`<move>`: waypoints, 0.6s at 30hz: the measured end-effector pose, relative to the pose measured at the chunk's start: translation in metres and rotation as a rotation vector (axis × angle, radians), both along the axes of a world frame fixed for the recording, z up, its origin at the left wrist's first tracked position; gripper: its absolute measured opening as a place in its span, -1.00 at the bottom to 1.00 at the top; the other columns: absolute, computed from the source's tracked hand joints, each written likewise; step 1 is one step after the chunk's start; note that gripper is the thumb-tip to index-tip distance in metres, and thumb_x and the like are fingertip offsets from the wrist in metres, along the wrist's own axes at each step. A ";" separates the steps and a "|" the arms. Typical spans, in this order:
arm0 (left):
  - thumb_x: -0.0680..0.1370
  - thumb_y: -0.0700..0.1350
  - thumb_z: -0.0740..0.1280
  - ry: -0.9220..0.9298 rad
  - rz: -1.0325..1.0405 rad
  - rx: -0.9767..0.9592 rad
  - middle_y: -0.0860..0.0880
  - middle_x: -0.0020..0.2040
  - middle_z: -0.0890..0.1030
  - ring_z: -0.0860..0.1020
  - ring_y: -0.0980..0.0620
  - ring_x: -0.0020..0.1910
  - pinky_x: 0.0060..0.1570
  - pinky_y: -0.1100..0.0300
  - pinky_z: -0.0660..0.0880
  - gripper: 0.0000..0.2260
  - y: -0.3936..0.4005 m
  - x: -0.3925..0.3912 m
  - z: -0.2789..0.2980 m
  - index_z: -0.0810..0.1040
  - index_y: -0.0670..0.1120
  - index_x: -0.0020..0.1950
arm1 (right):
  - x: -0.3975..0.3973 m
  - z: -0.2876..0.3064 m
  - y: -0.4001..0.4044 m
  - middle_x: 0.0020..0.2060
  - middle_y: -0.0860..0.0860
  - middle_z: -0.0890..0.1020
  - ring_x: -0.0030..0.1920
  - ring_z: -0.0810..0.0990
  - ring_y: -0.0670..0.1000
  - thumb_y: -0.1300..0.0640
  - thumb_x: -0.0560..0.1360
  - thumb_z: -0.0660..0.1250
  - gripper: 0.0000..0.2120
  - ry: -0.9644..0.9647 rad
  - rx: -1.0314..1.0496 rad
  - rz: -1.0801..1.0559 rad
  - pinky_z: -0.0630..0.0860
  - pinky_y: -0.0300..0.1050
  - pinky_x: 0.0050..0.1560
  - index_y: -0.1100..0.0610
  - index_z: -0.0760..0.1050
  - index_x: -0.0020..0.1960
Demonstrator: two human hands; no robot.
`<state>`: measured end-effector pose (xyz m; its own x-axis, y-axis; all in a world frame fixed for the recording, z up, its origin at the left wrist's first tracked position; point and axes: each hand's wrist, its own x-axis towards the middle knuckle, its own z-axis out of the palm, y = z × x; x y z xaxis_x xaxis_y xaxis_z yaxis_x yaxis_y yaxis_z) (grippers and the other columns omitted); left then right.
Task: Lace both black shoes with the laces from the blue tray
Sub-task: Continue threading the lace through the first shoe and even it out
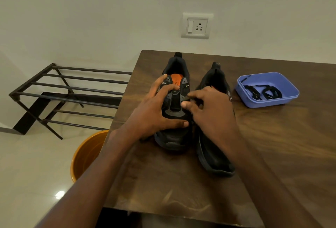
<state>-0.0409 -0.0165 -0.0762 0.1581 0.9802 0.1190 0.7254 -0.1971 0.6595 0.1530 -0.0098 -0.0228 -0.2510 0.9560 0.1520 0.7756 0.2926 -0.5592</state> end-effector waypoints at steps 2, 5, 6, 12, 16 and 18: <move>0.27 0.35 0.57 0.002 -0.002 0.001 0.28 0.64 -0.17 0.17 0.02 0.61 0.43 -0.02 0.42 -0.12 0.001 0.000 -0.001 0.26 0.29 0.51 | -0.008 0.002 -0.001 0.15 -0.01 0.60 0.16 0.55 -0.02 -0.04 0.57 0.43 -0.65 -0.256 -0.066 0.053 0.51 -0.02 0.26 0.01 0.59 0.32; 0.28 0.34 0.58 0.006 0.000 0.003 0.28 0.65 -0.18 0.16 0.02 0.61 0.43 0.04 0.38 -0.12 0.001 0.000 -0.001 0.26 0.30 0.51 | -0.016 0.011 -0.001 0.18 0.03 0.63 0.23 0.57 0.05 0.03 0.56 0.44 -0.67 -0.377 -0.183 0.048 0.50 0.06 0.33 0.03 0.59 0.31; 0.27 0.34 0.58 0.008 0.001 0.003 0.28 0.64 -0.18 0.16 0.03 0.61 0.42 0.05 0.37 -0.12 0.001 0.000 -0.001 0.26 0.30 0.51 | -0.016 0.012 0.000 0.16 0.03 0.64 0.21 0.58 0.05 0.05 0.55 0.45 -0.70 -0.372 -0.196 0.034 0.51 0.06 0.32 0.04 0.60 0.28; 0.27 0.32 0.60 0.002 0.010 -0.036 0.32 0.63 -0.17 0.16 -0.01 0.61 0.44 -0.05 0.41 -0.10 0.000 -0.002 0.000 0.23 0.34 0.51 | 0.005 0.009 0.003 -0.14 -0.18 0.63 -0.04 0.59 -0.18 0.14 0.61 0.37 -0.90 0.114 -0.167 -0.043 0.48 -0.24 0.01 0.03 0.66 0.04; 0.26 0.32 0.61 -0.002 0.019 -0.052 0.34 0.62 -0.15 0.11 -0.01 0.63 0.48 -0.11 0.38 -0.10 0.001 -0.001 0.001 0.24 0.35 0.51 | 0.023 0.029 0.006 0.05 0.01 0.69 0.11 0.60 -0.01 0.19 0.67 0.21 -0.81 1.283 -0.322 -0.013 0.46 -0.09 0.11 0.09 0.57 -0.04; 0.26 0.32 0.60 -0.004 0.016 -0.052 0.34 0.62 -0.15 0.11 -0.01 0.63 0.47 -0.12 0.38 -0.10 0.002 -0.001 0.000 0.24 0.36 0.50 | 0.023 0.029 0.007 0.08 0.06 0.72 0.13 0.61 0.04 0.15 0.69 0.21 -0.84 1.386 -0.316 0.019 0.45 -0.05 0.07 0.08 0.57 0.04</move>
<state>-0.0419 -0.0149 -0.0760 0.1416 0.9875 0.0689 0.7255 -0.1509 0.6715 0.1764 -0.0032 0.0066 -0.0901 0.9938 0.0658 -0.4478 0.0186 -0.8939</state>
